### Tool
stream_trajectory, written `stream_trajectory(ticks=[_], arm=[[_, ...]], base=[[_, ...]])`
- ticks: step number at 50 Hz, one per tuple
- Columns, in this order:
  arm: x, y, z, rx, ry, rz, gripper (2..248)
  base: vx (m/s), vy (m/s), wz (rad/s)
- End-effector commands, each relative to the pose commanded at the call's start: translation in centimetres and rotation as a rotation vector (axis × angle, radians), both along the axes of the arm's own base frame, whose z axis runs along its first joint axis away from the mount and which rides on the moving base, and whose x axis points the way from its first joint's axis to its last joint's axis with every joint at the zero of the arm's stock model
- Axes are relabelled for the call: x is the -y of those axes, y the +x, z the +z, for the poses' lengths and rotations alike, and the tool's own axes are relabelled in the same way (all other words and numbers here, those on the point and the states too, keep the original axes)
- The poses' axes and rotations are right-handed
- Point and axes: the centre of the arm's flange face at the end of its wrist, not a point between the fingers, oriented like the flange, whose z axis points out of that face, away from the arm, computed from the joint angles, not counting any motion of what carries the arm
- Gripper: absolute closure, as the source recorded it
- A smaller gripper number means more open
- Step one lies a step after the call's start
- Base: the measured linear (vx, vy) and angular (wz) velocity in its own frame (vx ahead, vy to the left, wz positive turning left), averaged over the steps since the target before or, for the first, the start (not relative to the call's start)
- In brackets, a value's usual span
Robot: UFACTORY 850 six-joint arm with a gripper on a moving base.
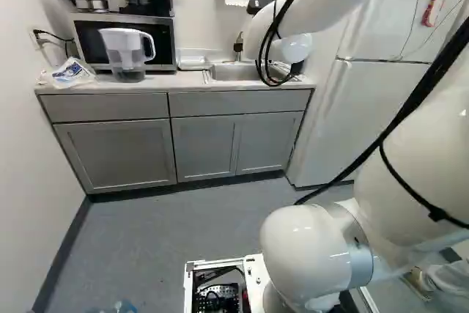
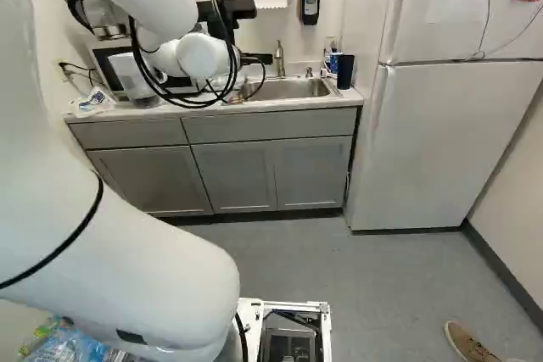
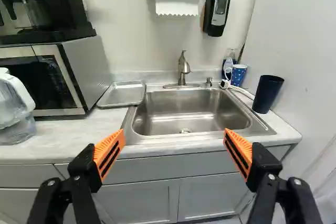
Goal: Rinse the cup and place it in the tray
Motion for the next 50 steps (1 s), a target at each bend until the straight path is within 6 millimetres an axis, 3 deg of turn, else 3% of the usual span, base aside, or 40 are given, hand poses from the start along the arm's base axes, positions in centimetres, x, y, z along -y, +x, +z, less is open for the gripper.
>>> stream_trajectory(ticks=[50], arm=[[0.0,1.7,4.3,-0.04,0.0,0.0,3]], base=[[0.0,0.0,0.0]])
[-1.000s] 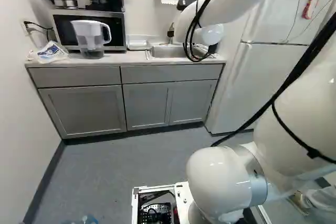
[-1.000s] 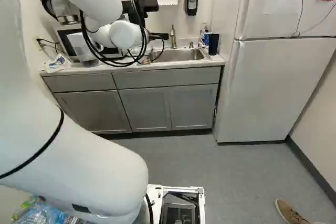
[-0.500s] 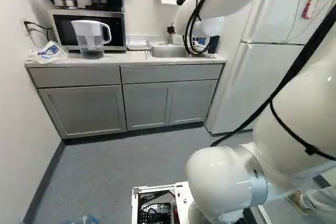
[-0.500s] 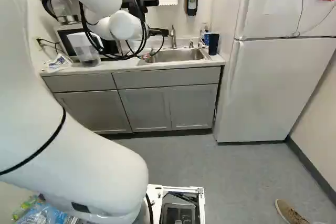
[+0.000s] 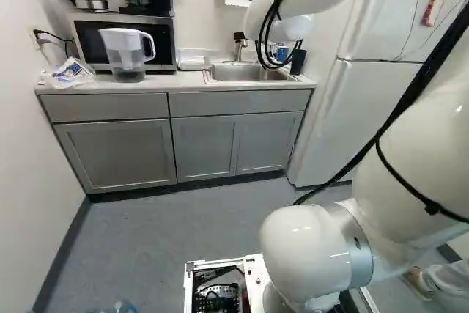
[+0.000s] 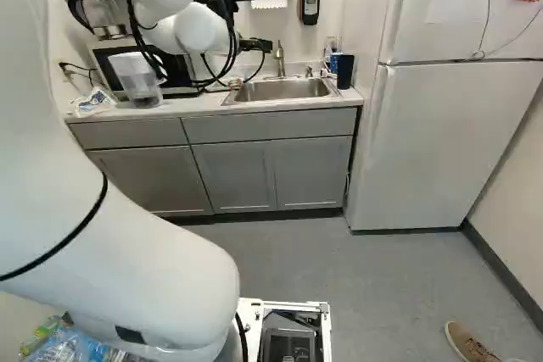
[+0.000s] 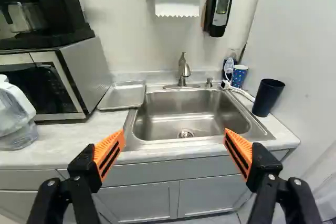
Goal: Rinse the cup and place it in the tray
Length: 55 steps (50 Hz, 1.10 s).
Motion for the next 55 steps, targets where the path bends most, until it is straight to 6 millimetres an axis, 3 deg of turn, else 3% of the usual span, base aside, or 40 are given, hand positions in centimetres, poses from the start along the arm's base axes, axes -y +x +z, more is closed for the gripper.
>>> stream_trajectory(ticks=[55], arm=[[0.0,0.5,5.0,-0.015,0.0,0.0,3]], base=[[0.0,0.0,0.0]])
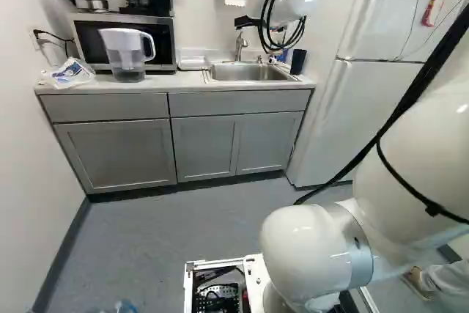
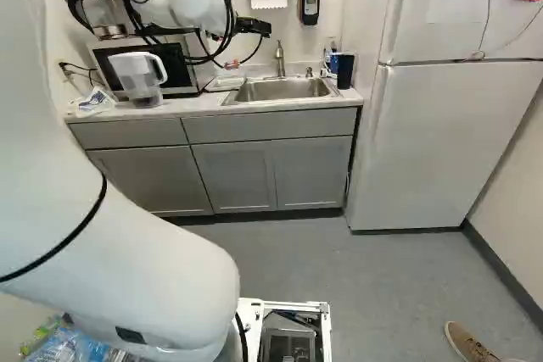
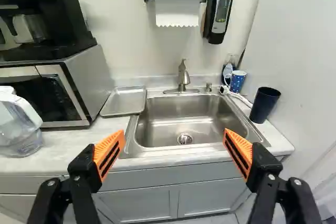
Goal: Rinse the cup and place it in the tray
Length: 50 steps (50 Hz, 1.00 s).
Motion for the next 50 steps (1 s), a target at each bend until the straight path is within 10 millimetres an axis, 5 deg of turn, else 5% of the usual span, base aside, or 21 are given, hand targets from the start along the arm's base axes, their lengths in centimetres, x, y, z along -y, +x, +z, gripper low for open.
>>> stream_trajectory(ticks=[50], arm=[[0.0,0.4,4.9,0.029,0.0,0.0,3]], base=[[0.0,0.0,0.0]])
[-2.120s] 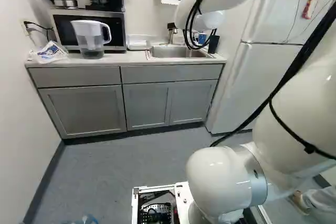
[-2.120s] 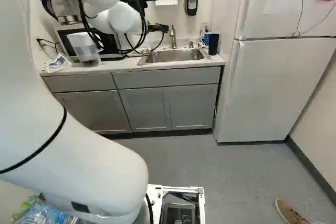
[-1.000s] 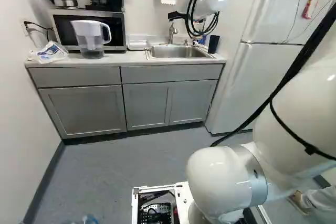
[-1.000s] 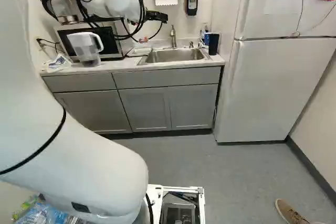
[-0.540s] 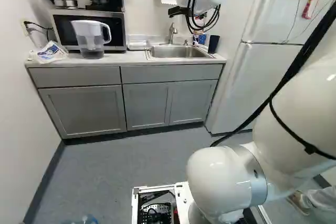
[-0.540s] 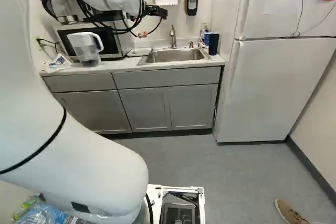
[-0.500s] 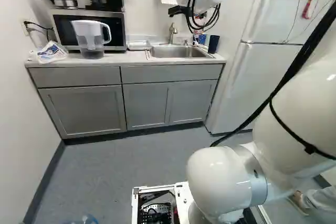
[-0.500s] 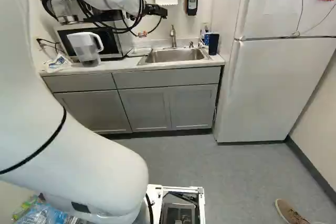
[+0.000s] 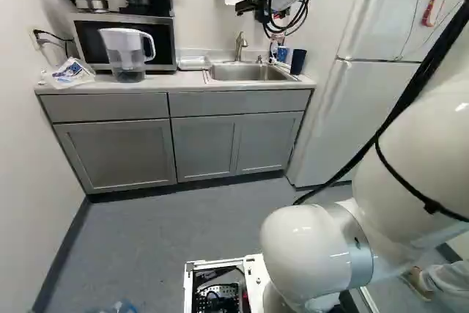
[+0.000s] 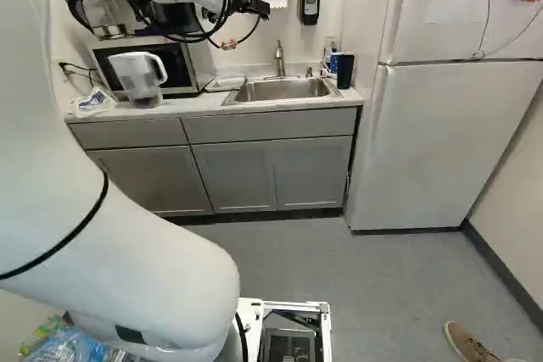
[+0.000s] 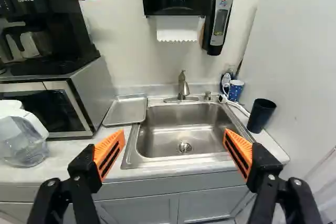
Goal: Rinse the cup and place it in the tray
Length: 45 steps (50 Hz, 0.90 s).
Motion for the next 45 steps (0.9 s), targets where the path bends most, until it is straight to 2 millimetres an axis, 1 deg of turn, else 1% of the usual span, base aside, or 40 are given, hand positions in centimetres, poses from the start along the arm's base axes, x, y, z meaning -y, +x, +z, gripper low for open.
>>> stream_trajectory(ticks=[45], arm=[[0.0,-0.01,0.11,0.002,0.0,0.0,3]], base=[[0.007,0.001,-0.001]])
